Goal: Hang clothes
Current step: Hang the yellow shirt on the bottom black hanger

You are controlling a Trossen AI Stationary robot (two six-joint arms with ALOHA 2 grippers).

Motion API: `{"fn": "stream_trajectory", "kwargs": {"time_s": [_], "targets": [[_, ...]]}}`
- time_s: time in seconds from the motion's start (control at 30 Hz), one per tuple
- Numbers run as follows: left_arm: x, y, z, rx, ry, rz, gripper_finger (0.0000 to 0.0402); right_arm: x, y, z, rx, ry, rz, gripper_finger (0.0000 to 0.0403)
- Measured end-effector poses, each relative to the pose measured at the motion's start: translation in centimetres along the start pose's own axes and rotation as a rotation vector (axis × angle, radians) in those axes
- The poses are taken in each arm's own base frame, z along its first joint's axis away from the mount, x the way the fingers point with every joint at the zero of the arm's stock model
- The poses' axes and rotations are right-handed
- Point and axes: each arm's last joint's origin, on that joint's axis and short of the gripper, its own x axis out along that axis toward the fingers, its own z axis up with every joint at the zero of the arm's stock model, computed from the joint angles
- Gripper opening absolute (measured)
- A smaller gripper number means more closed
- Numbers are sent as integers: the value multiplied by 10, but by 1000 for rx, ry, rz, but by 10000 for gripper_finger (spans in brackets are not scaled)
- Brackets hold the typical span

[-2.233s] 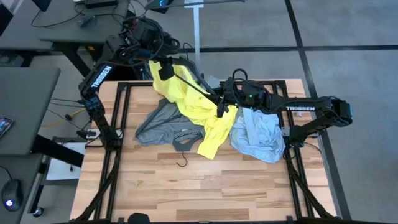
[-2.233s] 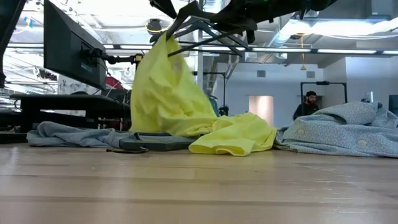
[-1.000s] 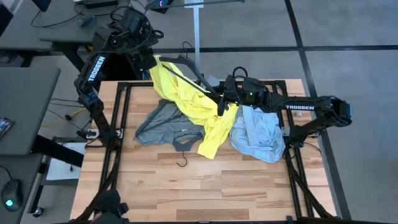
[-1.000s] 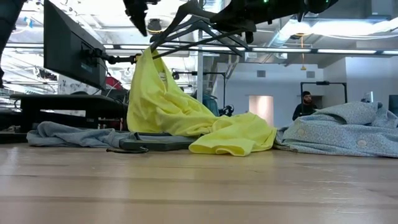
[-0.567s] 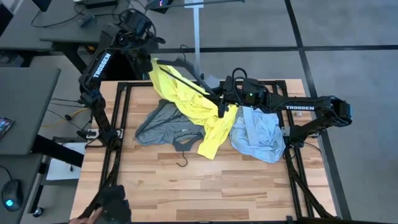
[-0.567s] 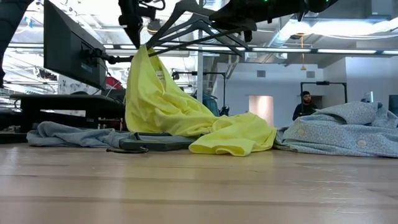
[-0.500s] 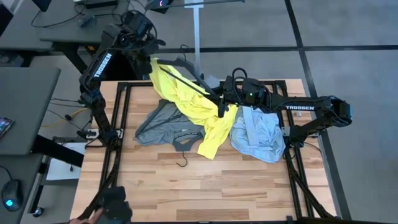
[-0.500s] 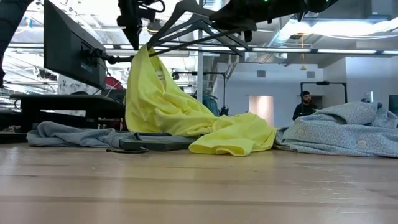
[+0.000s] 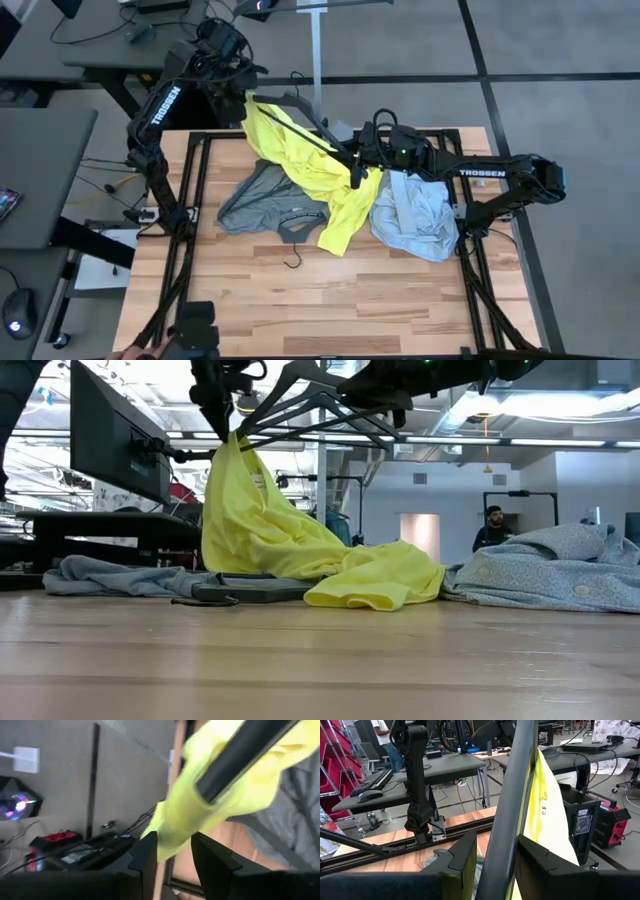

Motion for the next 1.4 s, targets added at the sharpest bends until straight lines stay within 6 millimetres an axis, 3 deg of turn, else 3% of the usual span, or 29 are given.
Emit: {"fn": "stream_trajectory", "kwargs": {"time_s": [0.33,0.87,1.13,1.3,1.4], "targets": [[3,-18,23,73,-125,-80,104,0,0,-3,1,21,-2,97],[-16,-76,78,174,-312,-128,104,0,2,-1,-11,17,68,97],[-26,-76,77,107,-322,-124,98,-1,3,0,-10,11,73,96],[-25,-80,71,156,-274,-182,35,-1,5,-2,4,29,115,96],[-25,-82,69,134,-264,-216,34,-1,5,-2,12,31,129,96]]}}
